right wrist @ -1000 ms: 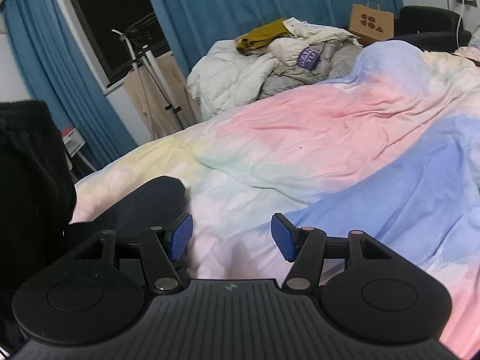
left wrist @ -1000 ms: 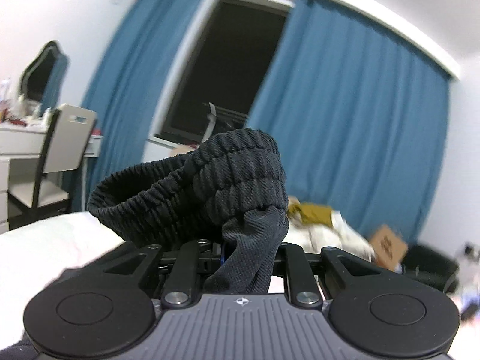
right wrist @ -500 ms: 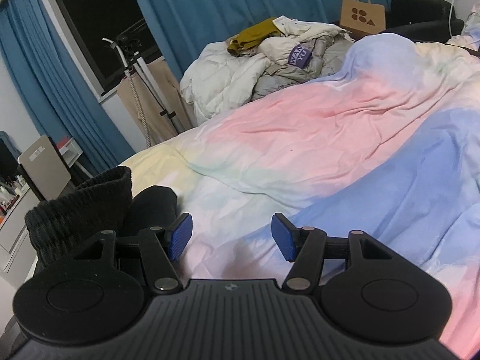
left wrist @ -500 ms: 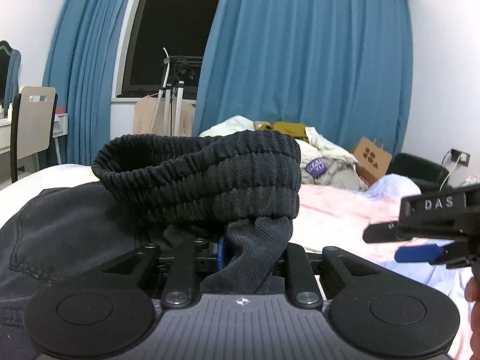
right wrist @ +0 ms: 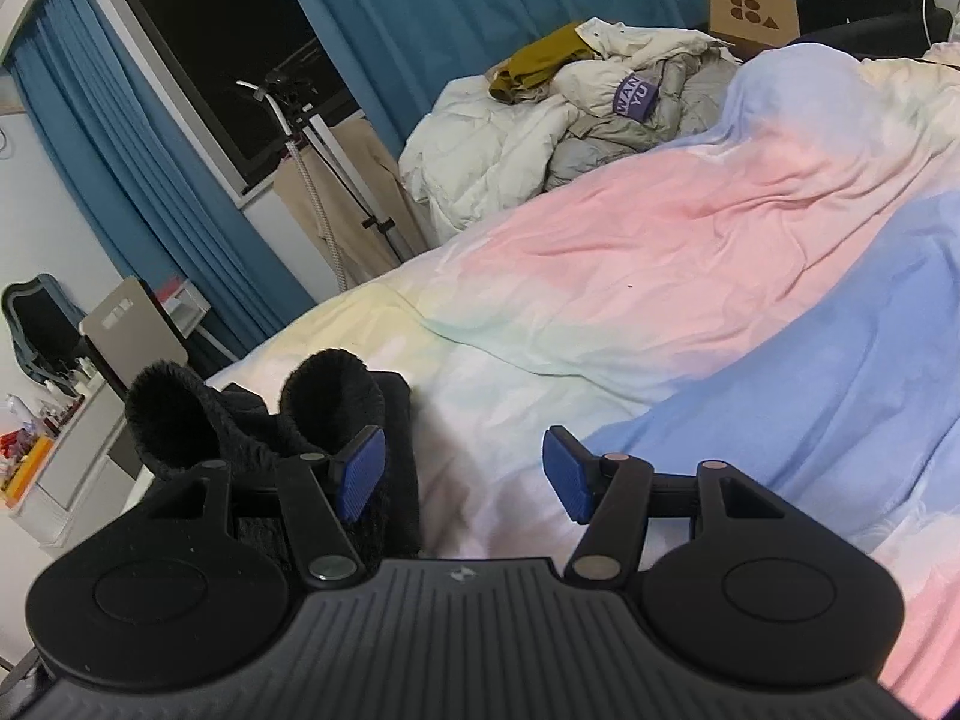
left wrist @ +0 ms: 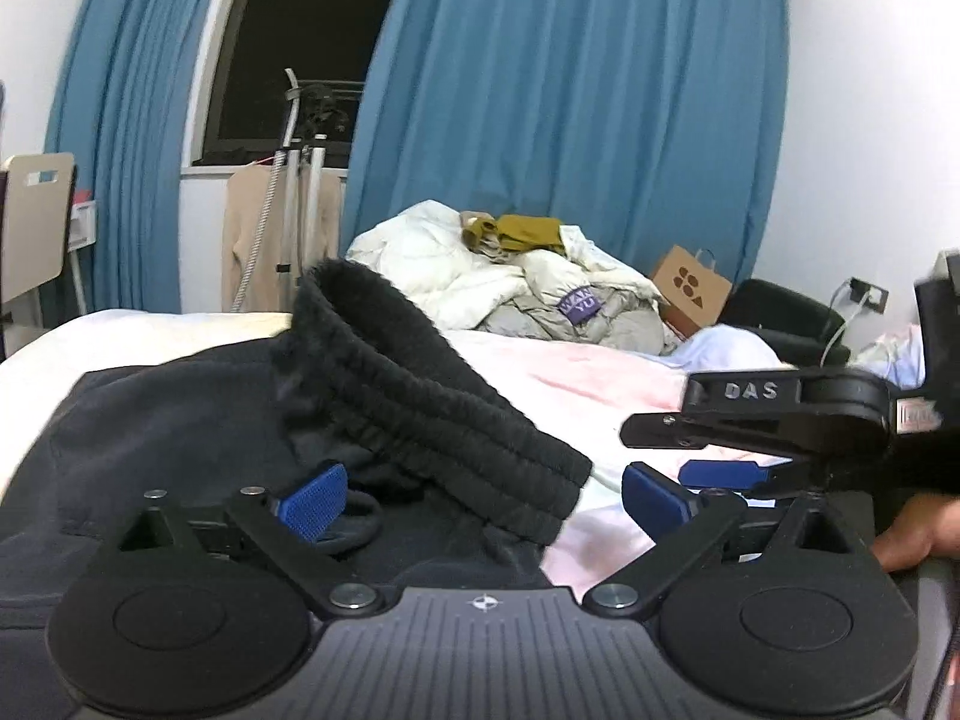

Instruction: Fold clothes

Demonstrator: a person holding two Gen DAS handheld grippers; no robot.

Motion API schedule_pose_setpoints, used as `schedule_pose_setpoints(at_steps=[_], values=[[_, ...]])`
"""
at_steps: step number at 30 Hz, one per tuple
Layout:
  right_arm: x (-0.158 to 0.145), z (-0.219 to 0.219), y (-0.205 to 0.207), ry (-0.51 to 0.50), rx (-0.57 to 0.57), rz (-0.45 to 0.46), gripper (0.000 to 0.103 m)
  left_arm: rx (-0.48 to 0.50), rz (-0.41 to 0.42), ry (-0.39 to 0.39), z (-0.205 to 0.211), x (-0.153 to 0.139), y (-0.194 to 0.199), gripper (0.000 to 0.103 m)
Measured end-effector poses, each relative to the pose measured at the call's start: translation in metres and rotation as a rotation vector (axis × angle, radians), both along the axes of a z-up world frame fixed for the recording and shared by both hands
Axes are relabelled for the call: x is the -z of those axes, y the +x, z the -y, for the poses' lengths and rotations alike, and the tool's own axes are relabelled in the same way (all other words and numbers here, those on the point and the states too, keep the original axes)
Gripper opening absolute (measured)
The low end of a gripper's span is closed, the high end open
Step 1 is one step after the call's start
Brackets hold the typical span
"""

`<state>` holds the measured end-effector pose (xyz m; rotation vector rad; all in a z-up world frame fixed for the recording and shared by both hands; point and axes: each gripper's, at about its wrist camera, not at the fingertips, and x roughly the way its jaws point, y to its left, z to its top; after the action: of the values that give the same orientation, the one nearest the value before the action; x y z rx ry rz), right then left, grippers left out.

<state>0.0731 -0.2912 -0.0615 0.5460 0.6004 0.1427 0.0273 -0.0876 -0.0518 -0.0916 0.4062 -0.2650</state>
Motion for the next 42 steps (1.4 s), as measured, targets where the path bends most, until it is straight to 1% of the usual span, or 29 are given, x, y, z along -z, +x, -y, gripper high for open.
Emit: schedule_pose_setpoints(at_steps=[2,6,9,13,15,18,22,23,26,27,29,30,31,32,33,34,35,36,39,42], values=[[-0.002,-0.001,-0.001,0.022,-0.012,0.018,0.061,-0.012,-0.010,-0.008,-0.012,-0.007,-0.010,0.099],[-0.007,-0.010,-0.004,0.048,-0.070,0.079,0.062,-0.044,-0.019,0.016,-0.035,-0.021,-0.018,0.099],[-0.015,-0.026,0.001,0.006,-0.156,0.139,0.062,-0.075,-0.029,0.022,-0.055,-0.024,-0.020,0.099],[-0.020,-0.050,0.016,-0.029,-0.303,0.179,0.072,-0.127,-0.044,0.002,-0.078,-0.021,-0.019,0.099],[-0.020,-0.065,0.024,-0.073,-0.366,0.193,0.079,-0.131,-0.063,-0.020,-0.086,-0.018,-0.016,0.099],[-0.017,-0.083,0.035,-0.157,-0.412,0.199,0.082,-0.140,-0.098,-0.048,-0.094,-0.013,-0.013,0.099],[-0.006,-0.093,0.051,-0.196,-0.414,0.172,0.084,-0.139,-0.152,-0.102,-0.105,-0.002,0.001,0.099],[-0.003,-0.093,0.054,-0.187,-0.410,0.169,0.084,-0.137,-0.163,-0.110,-0.107,0.000,0.004,0.099],[0.008,-0.086,0.066,-0.085,-0.389,0.125,0.083,-0.131,-0.175,-0.092,-0.108,0.004,0.010,0.099],[0.010,-0.083,0.071,-0.066,-0.380,0.114,0.082,-0.129,-0.178,-0.087,-0.108,0.006,0.011,0.099],[0.015,-0.077,0.080,-0.012,-0.360,0.089,0.082,-0.113,-0.189,-0.106,-0.111,0.009,0.014,0.099],[0.018,-0.072,0.084,0.032,-0.345,0.072,0.080,-0.105,-0.196,-0.119,-0.112,0.011,0.015,0.099],[0.022,-0.066,0.089,0.077,-0.330,0.055,0.074,-0.099,-0.201,-0.129,-0.114,0.012,0.015,0.099],[0.027,-0.060,0.092,0.123,-0.309,0.036,0.071,-0.098,-0.201,-0.130,-0.114,0.013,0.014,0.099],[0.032,-0.054,0.095,0.170,-0.288,0.017,0.060,-0.097,-0.201,-0.129,-0.115,0.014,0.013,0.099],[0.038,-0.047,0.097,0.218,-0.267,-0.005,0.044,-0.096,-0.200,-0.128,-0.116,0.014,0.012,0.099],[0.043,-0.041,0.100,0.264,-0.246,-0.027,0.039,-0.094,-0.197,-0.130,-0.117,0.014,0.011,0.099],[0.047,-0.036,0.099,0.298,-0.222,-0.047,0.030,-0.093,-0.195,-0.132,-0.118,0.014,0.010,0.099],[0.051,-0.029,0.091,0.336,-0.193,-0.050,0.022,-0.101,-0.188,-0.135,-0.121,0.013,0.007,0.099],[0.033,-0.039,0.075,0.260,-0.188,0.032,0.019,-0.112,-0.184,-0.143,-0.127,0.011,0.003,0.099]])
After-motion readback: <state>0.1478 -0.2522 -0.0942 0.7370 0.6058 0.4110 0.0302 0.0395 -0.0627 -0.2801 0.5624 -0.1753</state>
